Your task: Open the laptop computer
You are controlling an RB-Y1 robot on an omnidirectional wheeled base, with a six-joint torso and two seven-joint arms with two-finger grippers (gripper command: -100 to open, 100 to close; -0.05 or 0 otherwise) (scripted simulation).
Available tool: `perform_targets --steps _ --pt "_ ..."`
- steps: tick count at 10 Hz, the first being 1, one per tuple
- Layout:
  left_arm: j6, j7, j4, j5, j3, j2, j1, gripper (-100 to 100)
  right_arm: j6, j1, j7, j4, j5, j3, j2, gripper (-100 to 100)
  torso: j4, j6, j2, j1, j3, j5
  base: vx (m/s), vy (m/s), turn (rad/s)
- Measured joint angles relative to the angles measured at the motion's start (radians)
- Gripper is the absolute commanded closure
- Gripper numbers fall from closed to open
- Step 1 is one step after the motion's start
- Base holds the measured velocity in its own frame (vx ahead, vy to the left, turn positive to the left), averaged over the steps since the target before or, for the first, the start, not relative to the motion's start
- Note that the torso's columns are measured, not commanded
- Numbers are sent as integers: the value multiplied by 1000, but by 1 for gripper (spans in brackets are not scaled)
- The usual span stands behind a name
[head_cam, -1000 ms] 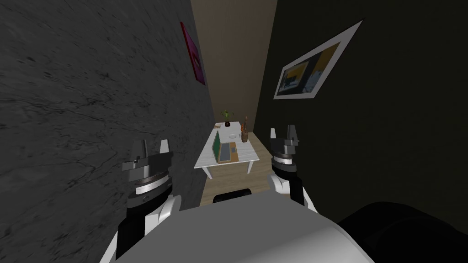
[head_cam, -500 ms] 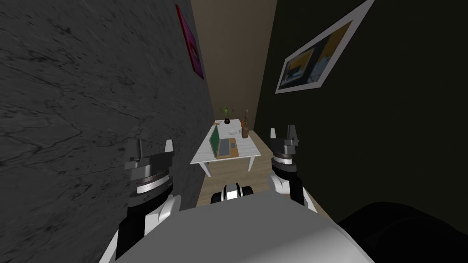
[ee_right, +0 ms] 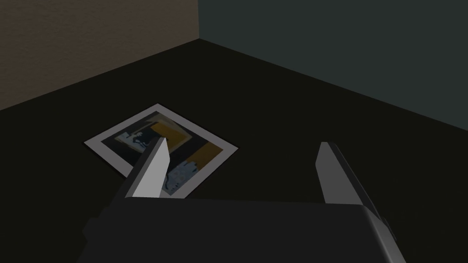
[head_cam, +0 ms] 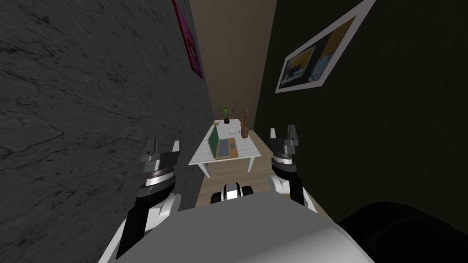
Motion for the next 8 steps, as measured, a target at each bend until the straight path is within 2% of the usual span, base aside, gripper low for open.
perform_targets --steps 3,8 --pt "61 17 22 21 -9 13 -7 -100 0 0 0 0 0 0 0 0 0 0 0 0 0 0 27 -14 -6" --pt "183 41 62 54 -25 27 -45 -100 0 0 0 0 0 0 0 0 0 0 0 0 0 0 28 -16 -7"
